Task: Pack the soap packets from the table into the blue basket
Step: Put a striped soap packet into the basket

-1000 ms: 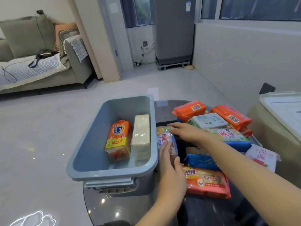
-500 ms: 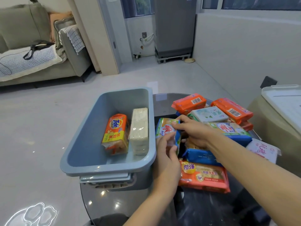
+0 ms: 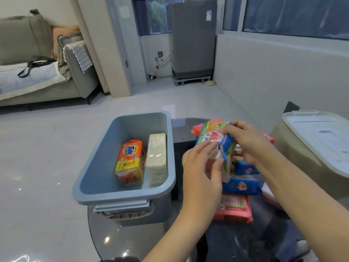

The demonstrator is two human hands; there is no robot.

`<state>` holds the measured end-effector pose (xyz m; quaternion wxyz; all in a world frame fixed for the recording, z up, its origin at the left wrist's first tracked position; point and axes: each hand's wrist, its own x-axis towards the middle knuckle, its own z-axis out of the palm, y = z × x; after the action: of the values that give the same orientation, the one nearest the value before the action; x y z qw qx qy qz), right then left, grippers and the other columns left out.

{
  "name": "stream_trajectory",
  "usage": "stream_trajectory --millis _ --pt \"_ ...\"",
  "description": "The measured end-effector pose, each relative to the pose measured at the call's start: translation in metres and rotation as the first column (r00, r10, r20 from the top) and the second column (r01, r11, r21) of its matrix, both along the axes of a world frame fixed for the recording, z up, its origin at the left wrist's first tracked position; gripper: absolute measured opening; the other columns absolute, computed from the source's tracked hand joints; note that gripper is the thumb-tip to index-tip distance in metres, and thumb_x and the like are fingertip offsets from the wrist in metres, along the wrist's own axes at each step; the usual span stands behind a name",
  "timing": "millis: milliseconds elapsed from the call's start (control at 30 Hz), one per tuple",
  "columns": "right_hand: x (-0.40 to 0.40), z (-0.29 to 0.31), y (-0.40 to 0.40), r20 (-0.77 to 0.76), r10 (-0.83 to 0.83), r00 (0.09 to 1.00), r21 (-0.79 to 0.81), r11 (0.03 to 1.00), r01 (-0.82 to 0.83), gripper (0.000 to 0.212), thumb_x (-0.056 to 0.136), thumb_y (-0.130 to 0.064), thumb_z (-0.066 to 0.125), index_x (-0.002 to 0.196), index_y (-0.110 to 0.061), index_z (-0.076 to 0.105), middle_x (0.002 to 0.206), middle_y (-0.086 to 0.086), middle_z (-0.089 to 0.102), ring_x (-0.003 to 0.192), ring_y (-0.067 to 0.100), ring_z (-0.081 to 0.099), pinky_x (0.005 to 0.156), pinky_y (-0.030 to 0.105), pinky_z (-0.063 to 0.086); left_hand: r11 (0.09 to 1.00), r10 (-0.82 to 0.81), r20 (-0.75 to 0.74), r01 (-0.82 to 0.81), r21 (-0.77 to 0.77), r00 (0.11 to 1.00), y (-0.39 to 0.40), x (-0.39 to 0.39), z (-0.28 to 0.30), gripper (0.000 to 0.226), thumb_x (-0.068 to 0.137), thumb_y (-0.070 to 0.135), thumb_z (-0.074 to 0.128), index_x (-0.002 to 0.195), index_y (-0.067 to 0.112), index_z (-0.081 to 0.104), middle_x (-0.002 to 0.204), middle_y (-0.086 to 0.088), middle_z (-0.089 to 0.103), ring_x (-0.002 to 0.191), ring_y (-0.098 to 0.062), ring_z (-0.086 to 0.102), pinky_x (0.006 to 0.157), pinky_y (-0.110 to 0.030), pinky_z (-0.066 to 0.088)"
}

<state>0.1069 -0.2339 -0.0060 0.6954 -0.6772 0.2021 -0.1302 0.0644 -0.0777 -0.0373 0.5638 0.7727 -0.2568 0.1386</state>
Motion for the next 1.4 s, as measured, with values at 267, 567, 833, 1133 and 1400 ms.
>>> stream_trajectory --millis 267,567,833,1133,1400 --pt "-0.025 0.046 0.013 0.139 0.016 0.99 0.08 0.996 -0.027 0.01 0.079 -0.019 0.065 0.077 -0.018 0.055 0.051 -0.006 0.067 0.048 0.007 0.064 0.05 0.029 0.05 0.998 -0.042 -0.058 0.04 -0.038 0.997 0.019 -0.007 0.039 0.05 0.085 0.058 0.045 0.132 0.04 0.044 0.14 0.014 0.043 0.129 0.002 0.037 0.107 -0.028 0.038" --pt "-0.001 0.06 0.095 0.224 0.17 0.96 0.152 0.967 -0.207 0.01 0.082 -0.019 0.062 0.084 -0.01 0.06 0.054 -0.002 0.069 0.046 0.008 0.063 0.04 0.021 0.048 0.916 -0.095 -0.278 -0.026 -0.4 0.956 0.078 0.022 0.061 0.026 0.091 0.035 0.055 0.115 0.026 0.057 0.104 0.003 0.07 0.086 -0.003 0.069 0.067 -0.016 0.053" --pt "0.051 0.068 0.13 -0.084 0.57 0.818 -0.026 0.819 -0.573 0.034 0.081 -0.044 0.062 0.094 -0.013 0.067 0.075 0.006 0.075 0.065 0.018 0.071 0.058 0.033 0.057 0.922 0.049 -0.229 -0.132 -0.363 0.972 0.127 0.046 0.058 0.018 0.094 0.024 0.052 0.108 0.033 0.06 0.1 0.009 0.07 0.088 -0.005 0.068 0.067 -0.018 0.052" --pt "0.082 0.043 0.157 -0.258 0.655 0.71 -0.063 0.722 -0.689 0.026 0.081 -0.036 0.065 0.089 -0.011 0.064 0.063 0.004 0.072 0.053 0.016 0.067 0.047 0.027 0.053 0.899 0.437 -0.094 -0.43 0.081 0.895 0.179 0.056 0.04 0.037 0.09 0.053 0.038 0.101 0.03 0.066 0.092 0.014 0.066 0.085 -0.003 0.061 0.065 -0.017 0.046" --pt "0.084 0.015 0.185 -0.471 0.742 0.476 0.115 0.587 -0.801 0.033 0.09 -0.029 0.055 0.113 -0.005 0.059 0.095 0.012 0.07 0.082 0.024 0.068 0.078 0.044 0.056 0.93 0.289 -0.521 -0.366 -0.048 0.803 0.192 0.064 0.03 0.04 0.092 0.036 0.053 0.131 0.032 0.05 0.114 0.009 0.059 0.087 -0.004 0.063 0.054 -0.006 0.048"
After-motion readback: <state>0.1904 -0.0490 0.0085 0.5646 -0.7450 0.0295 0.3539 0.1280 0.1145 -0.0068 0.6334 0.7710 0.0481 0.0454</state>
